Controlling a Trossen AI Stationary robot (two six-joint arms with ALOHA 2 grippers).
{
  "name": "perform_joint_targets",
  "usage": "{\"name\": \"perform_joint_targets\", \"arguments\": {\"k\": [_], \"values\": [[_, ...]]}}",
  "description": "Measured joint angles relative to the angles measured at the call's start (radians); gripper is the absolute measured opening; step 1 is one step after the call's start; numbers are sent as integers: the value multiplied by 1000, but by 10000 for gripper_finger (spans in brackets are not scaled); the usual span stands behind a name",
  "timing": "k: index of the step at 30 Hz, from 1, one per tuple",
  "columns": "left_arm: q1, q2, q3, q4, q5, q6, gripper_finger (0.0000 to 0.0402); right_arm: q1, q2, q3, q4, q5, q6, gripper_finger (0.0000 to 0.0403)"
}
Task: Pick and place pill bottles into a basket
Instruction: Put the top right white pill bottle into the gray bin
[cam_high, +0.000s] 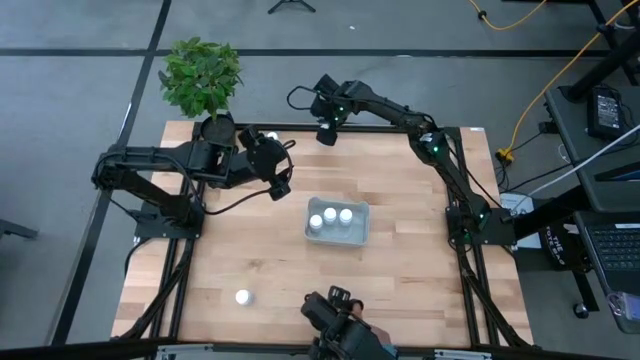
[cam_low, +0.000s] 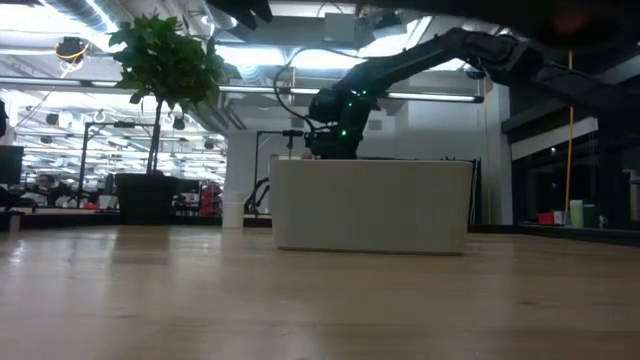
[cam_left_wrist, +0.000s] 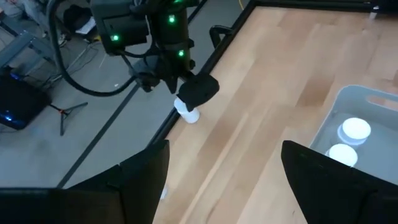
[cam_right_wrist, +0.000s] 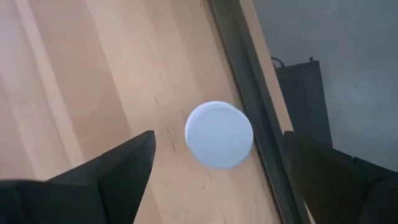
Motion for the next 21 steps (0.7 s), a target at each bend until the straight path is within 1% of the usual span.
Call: {"name": "perform_joint_targets", "arguments": {"k": [2, 7, 12, 14, 17, 21], "values": [[0, 0, 0, 0, 17, 0, 301, 0, 8, 0, 9, -1, 0, 352], [0, 0, 0, 0, 19, 0, 300, 0, 33, 0, 26, -1, -26, 349], [0, 0, 0, 0, 23, -3, 300, 0, 62, 0, 27, -11, -27, 324], [0, 0, 0, 0, 35, -3, 300, 0, 65, -2, 26, -11, -29, 304], [0, 0, 0, 0, 39, -3, 300, 0, 65, -1, 34, -11, -30, 261], [0, 0, 0, 0, 39, -2, 300, 0, 65, -1, 31, -23, -29, 173]]}}
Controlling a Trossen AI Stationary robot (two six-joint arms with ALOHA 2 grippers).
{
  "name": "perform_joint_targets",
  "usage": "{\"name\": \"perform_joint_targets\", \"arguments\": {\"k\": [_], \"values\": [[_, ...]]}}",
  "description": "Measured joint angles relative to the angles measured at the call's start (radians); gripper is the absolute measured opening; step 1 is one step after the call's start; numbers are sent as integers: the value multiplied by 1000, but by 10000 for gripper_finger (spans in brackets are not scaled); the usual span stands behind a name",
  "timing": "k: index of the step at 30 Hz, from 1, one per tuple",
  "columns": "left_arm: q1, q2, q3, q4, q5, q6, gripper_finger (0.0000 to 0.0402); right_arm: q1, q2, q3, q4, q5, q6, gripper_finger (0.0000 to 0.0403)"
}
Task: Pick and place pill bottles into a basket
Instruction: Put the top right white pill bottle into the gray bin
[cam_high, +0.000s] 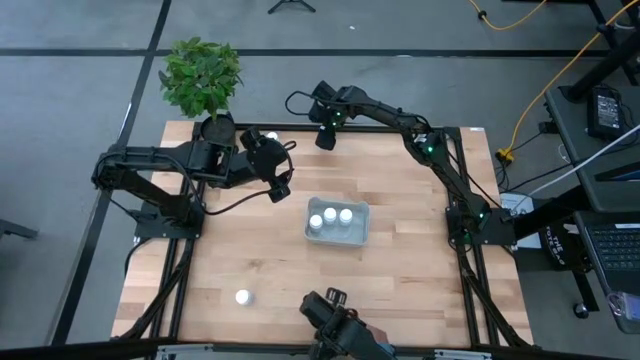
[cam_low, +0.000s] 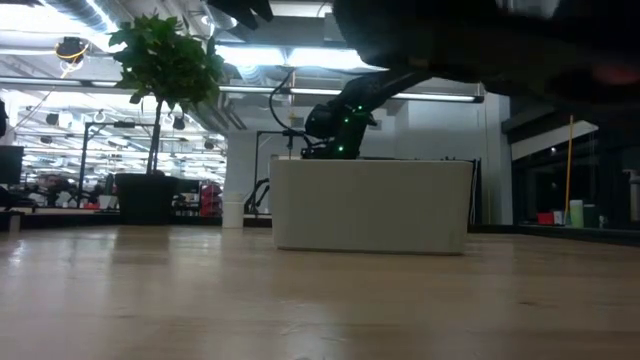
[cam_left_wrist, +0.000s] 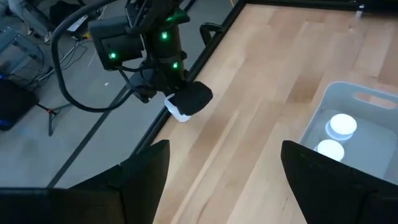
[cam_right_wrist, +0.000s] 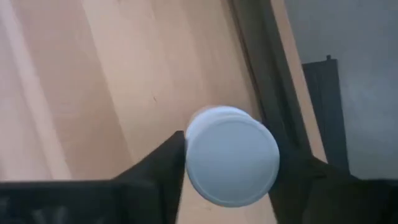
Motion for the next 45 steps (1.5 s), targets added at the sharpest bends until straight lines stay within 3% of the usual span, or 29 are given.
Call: {"name": "perform_joint_targets", "arguments": {"k": [11, 20, 27, 34, 38, 45], "values": [[0, 0, 0, -40, -3, 37, 300, 42, -121, 0, -163, -49, -23, 161], [12, 0, 0, -95, -58, 94, 300, 152, -407, 0, -432, -38, -21, 161], [61, 0, 0, -101, -66, 143, 300, 359, -646, 1, -549, 11, 118, 161], [105, 0, 0, -100, -58, 176, 299, 648, -710, -9, -547, 180, 387, 161], [105, 0, 0, -100, -56, 204, 295, 769, -696, -93, -547, 269, 508, 161], [105, 0, 0, -100, -20, 221, 286, 838, -717, -441, -368, 278, 632, 161]]}}
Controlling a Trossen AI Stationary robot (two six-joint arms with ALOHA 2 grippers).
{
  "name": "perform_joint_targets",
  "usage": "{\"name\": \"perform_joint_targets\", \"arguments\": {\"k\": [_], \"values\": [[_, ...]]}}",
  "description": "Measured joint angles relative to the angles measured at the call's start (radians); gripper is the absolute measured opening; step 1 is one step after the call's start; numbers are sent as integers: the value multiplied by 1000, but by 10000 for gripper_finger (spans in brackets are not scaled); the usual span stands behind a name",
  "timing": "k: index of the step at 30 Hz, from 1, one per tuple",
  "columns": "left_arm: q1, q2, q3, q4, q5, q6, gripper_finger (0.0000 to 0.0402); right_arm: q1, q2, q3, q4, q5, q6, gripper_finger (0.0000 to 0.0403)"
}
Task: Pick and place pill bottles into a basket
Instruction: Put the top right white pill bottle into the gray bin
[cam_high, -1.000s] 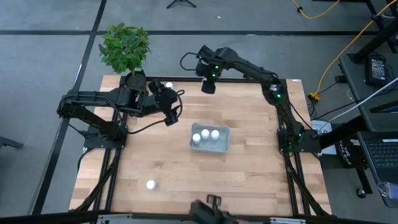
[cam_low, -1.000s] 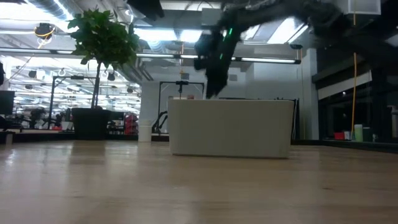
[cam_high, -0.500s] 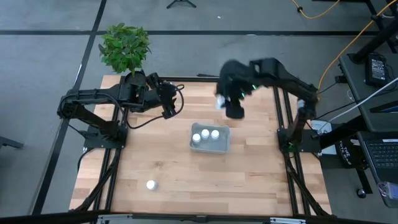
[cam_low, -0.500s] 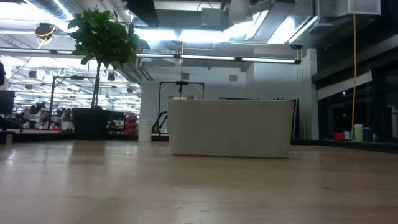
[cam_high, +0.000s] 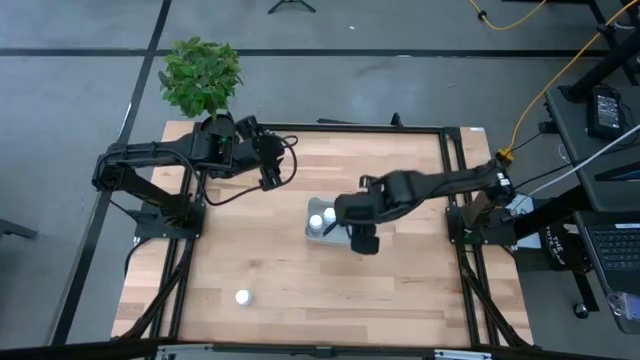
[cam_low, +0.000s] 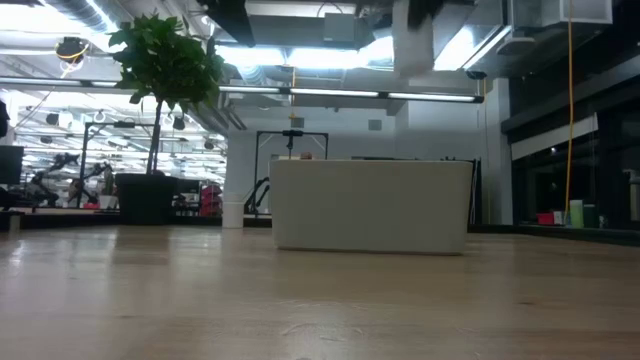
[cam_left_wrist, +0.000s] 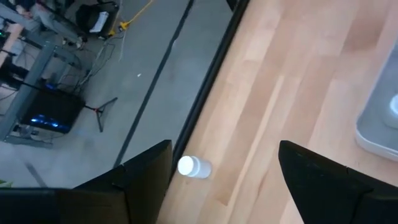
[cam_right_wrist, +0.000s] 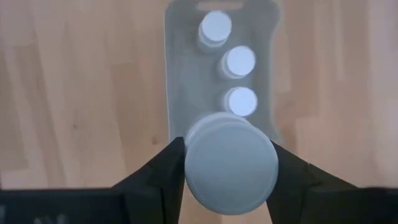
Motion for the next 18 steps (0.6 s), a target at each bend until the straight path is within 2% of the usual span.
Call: {"name": "perform_joint_targets", "arguments": {"k": [6, 18], "values": [[-7, 0, 0, 0, 43, 10, 285, -8, -18, -256, 271, 0, 33, 161], [-55, 0, 0, -1, 47, 28, 284, -14, -21, -543, 497, -15, 90, 161]]}}
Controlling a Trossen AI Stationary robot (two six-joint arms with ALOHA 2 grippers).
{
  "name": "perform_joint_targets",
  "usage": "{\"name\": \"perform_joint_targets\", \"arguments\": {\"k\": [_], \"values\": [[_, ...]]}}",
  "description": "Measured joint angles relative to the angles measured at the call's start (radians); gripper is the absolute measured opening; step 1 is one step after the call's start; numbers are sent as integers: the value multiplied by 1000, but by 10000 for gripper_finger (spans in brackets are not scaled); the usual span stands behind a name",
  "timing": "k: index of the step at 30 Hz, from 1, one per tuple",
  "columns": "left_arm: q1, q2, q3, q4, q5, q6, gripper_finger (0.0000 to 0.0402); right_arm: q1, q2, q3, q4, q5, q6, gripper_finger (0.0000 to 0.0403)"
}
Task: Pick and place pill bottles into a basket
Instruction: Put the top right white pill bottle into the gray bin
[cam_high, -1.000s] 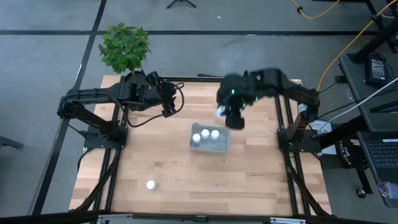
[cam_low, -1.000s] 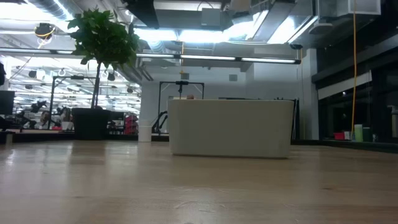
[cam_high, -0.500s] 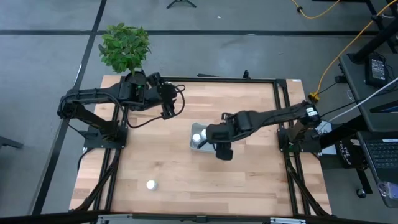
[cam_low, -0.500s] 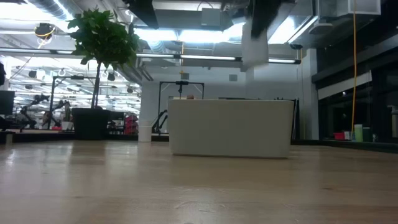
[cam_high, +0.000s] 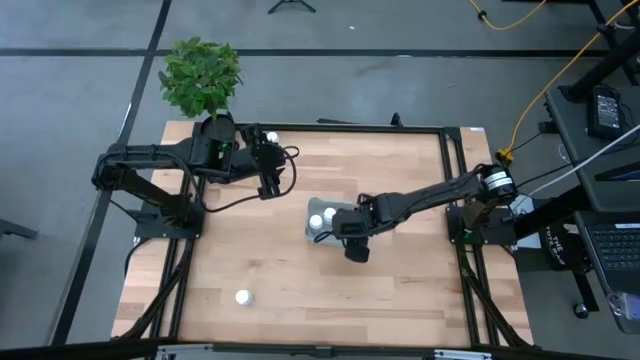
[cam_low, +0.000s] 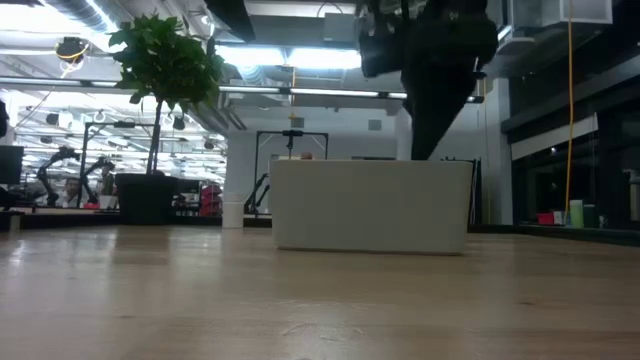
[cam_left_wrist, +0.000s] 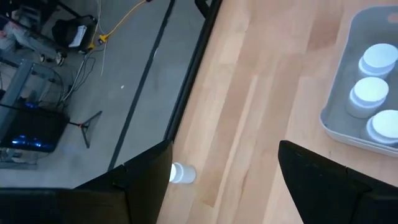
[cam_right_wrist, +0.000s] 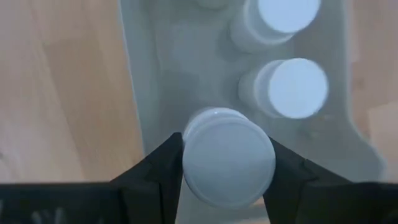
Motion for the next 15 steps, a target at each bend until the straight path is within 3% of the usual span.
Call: {"name": "perform_joint_targets", "arguments": {"k": [9, 15], "values": [[0, 0, 0, 0, -1, 0, 284, -8, 0, -150, 187, -24, 44, 161], [0, 0, 0, 0, -2, -1, 284, -15, 0, -171, 204, -50, 66, 161]]}}
